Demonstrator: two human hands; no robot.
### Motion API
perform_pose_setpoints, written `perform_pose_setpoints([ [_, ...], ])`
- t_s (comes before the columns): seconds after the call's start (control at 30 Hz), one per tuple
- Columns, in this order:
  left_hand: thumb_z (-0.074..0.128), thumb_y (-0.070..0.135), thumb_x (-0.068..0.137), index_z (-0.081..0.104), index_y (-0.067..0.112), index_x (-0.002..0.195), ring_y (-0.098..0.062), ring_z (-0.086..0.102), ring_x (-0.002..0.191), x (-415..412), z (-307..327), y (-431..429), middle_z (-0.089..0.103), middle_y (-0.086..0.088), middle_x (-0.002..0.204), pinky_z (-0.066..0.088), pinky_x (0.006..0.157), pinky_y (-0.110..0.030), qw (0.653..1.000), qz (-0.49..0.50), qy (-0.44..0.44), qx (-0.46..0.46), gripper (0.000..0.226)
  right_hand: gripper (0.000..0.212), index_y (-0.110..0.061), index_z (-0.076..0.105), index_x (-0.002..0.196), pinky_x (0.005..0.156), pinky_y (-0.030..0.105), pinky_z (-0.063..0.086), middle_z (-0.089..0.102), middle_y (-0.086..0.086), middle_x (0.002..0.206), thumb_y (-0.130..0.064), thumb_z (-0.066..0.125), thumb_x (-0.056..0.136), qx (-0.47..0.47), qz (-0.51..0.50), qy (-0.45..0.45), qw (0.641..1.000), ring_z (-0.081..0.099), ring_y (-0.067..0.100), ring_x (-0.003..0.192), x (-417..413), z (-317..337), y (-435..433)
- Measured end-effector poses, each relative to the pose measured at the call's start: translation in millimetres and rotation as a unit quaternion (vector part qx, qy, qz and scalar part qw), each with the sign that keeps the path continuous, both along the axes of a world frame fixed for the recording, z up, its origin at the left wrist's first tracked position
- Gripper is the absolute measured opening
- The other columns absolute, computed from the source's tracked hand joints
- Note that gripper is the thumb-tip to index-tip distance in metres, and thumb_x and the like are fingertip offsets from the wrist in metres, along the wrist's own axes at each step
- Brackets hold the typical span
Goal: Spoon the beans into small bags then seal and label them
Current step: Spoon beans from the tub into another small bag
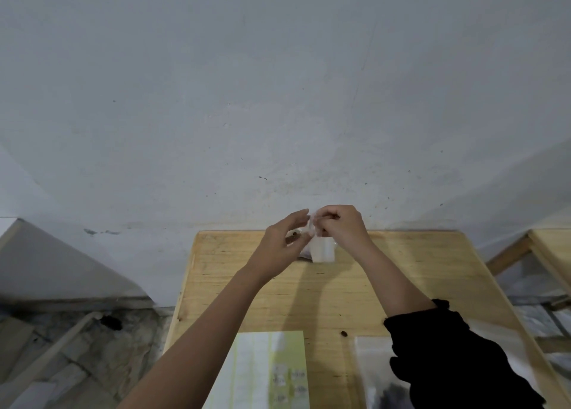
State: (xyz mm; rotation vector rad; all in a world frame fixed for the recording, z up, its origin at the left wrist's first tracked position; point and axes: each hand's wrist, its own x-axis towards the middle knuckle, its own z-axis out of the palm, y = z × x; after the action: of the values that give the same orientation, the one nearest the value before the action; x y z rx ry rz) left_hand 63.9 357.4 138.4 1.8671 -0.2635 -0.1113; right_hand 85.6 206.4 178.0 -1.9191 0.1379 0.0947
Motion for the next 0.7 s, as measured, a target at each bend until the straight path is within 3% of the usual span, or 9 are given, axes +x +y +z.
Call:
perform_pose_setpoints([
  [0.07, 0.075, 0.043, 0.075, 0.022, 0.033, 0.146, 0.004, 0.031, 0.130, -2, 2, 1, 0.028, 0.018, 0.148, 0.035, 0.105, -0.024, 0.998, -0.048, 0.023, 0.019, 0.089, 0.014, -0.001, 0.069, 0.080, 0.054, 0.010, 0.049, 0.063, 0.011, 0.069, 0.006, 0.056, 0.080, -0.035, 0.028, 0.001, 0.999, 0.058, 0.011, 0.058, -1, 9, -2],
  [0.13, 0.084, 0.044, 0.061, 0.002, 0.034, 0.148, 0.005, 0.011, 0.137, -1, 3, 2, 0.005, 0.027, 0.148, 0.022, 0.111, -0.026, 0.995, -0.076, 0.002, 0.070, 0.120, 0.015, 0.001, 0.070, 0.086, 0.053, 0.009, 0.048, 0.064, 0.012, 0.074, 0.004, 0.057, 0.081, -0.039, 0.061, 0.004, 0.997, 0.058, 0.010, 0.060, -1, 14, -2],
  [0.23, 0.086, 0.049, 0.054, -0.016, 0.030, 0.145, 0.006, -0.010, 0.139, 2, 0, -1, -0.013, 0.026, 0.149, 0.011, 0.114, -0.025, 0.980, -0.087, -0.091, 0.156, 0.138, 0.014, -0.004, 0.072, 0.086, 0.054, 0.009, 0.046, 0.065, 0.008, 0.074, -0.001, 0.059, 0.084, -0.047, 0.108, 0.002, 0.993, 0.060, 0.004, 0.059, -2, 18, -2],
  [0.37, 0.084, 0.049, 0.056, -0.004, 0.021, 0.149, -0.004, 0.012, 0.134, 1, -6, -4, 0.013, 0.004, 0.147, 0.029, 0.105, -0.027, 0.969, -0.040, -0.158, 0.188, 0.130, 0.012, -0.008, 0.072, 0.086, 0.056, 0.004, 0.045, 0.067, 0.002, 0.079, -0.004, 0.061, 0.083, -0.123, 0.112, -0.044, 0.985, 0.059, 0.004, 0.067, -3, 19, -1],
  [0.47, 0.071, 0.056, 0.059, 0.014, 0.015, 0.148, -0.002, 0.026, 0.121, -2, -9, -4, 0.030, 0.007, 0.133, 0.034, 0.099, -0.027, 0.958, 0.004, -0.219, 0.186, 0.113, 0.016, -0.011, 0.072, 0.083, 0.059, 0.008, 0.043, 0.061, -0.003, 0.076, -0.002, 0.058, 0.081, -0.209, 0.092, -0.111, 0.967, 0.054, 0.003, 0.065, -2, 16, -1],
  [0.57, 0.068, 0.063, 0.056, 0.016, 0.019, 0.147, -0.006, 0.032, 0.115, -1, -6, -5, 0.033, 0.007, 0.127, 0.035, 0.094, -0.025, 0.968, 0.032, -0.184, 0.166, 0.114, 0.018, -0.020, 0.059, 0.078, 0.063, 0.017, 0.050, 0.063, 0.001, 0.076, -0.003, 0.063, 0.080, -0.150, 0.049, -0.147, 0.977, 0.059, 0.009, 0.067, -7, 14, 1],
  [0.63, 0.068, 0.066, 0.055, 0.017, 0.015, 0.147, -0.007, 0.033, 0.113, 2, -5, -7, 0.036, 0.004, 0.126, 0.033, 0.093, -0.023, 0.965, 0.068, -0.195, 0.164, 0.117, 0.025, -0.022, 0.051, 0.072, 0.066, 0.017, 0.050, 0.065, 0.001, 0.080, -0.001, 0.062, 0.081, -0.122, 0.045, -0.162, 0.978, 0.061, 0.010, 0.074, -11, 15, 4],
  [0.7, 0.068, 0.066, 0.055, 0.018, 0.012, 0.146, -0.008, 0.034, 0.113, 4, -4, -8, 0.038, 0.001, 0.126, 0.032, 0.093, -0.023, 0.961, 0.087, -0.206, 0.161, 0.117, 0.030, -0.025, 0.055, 0.066, 0.069, 0.017, 0.048, 0.067, -0.001, 0.085, 0.001, 0.058, 0.080, -0.139, 0.065, -0.131, 0.979, 0.061, 0.011, 0.081, -13, 17, 8],
])
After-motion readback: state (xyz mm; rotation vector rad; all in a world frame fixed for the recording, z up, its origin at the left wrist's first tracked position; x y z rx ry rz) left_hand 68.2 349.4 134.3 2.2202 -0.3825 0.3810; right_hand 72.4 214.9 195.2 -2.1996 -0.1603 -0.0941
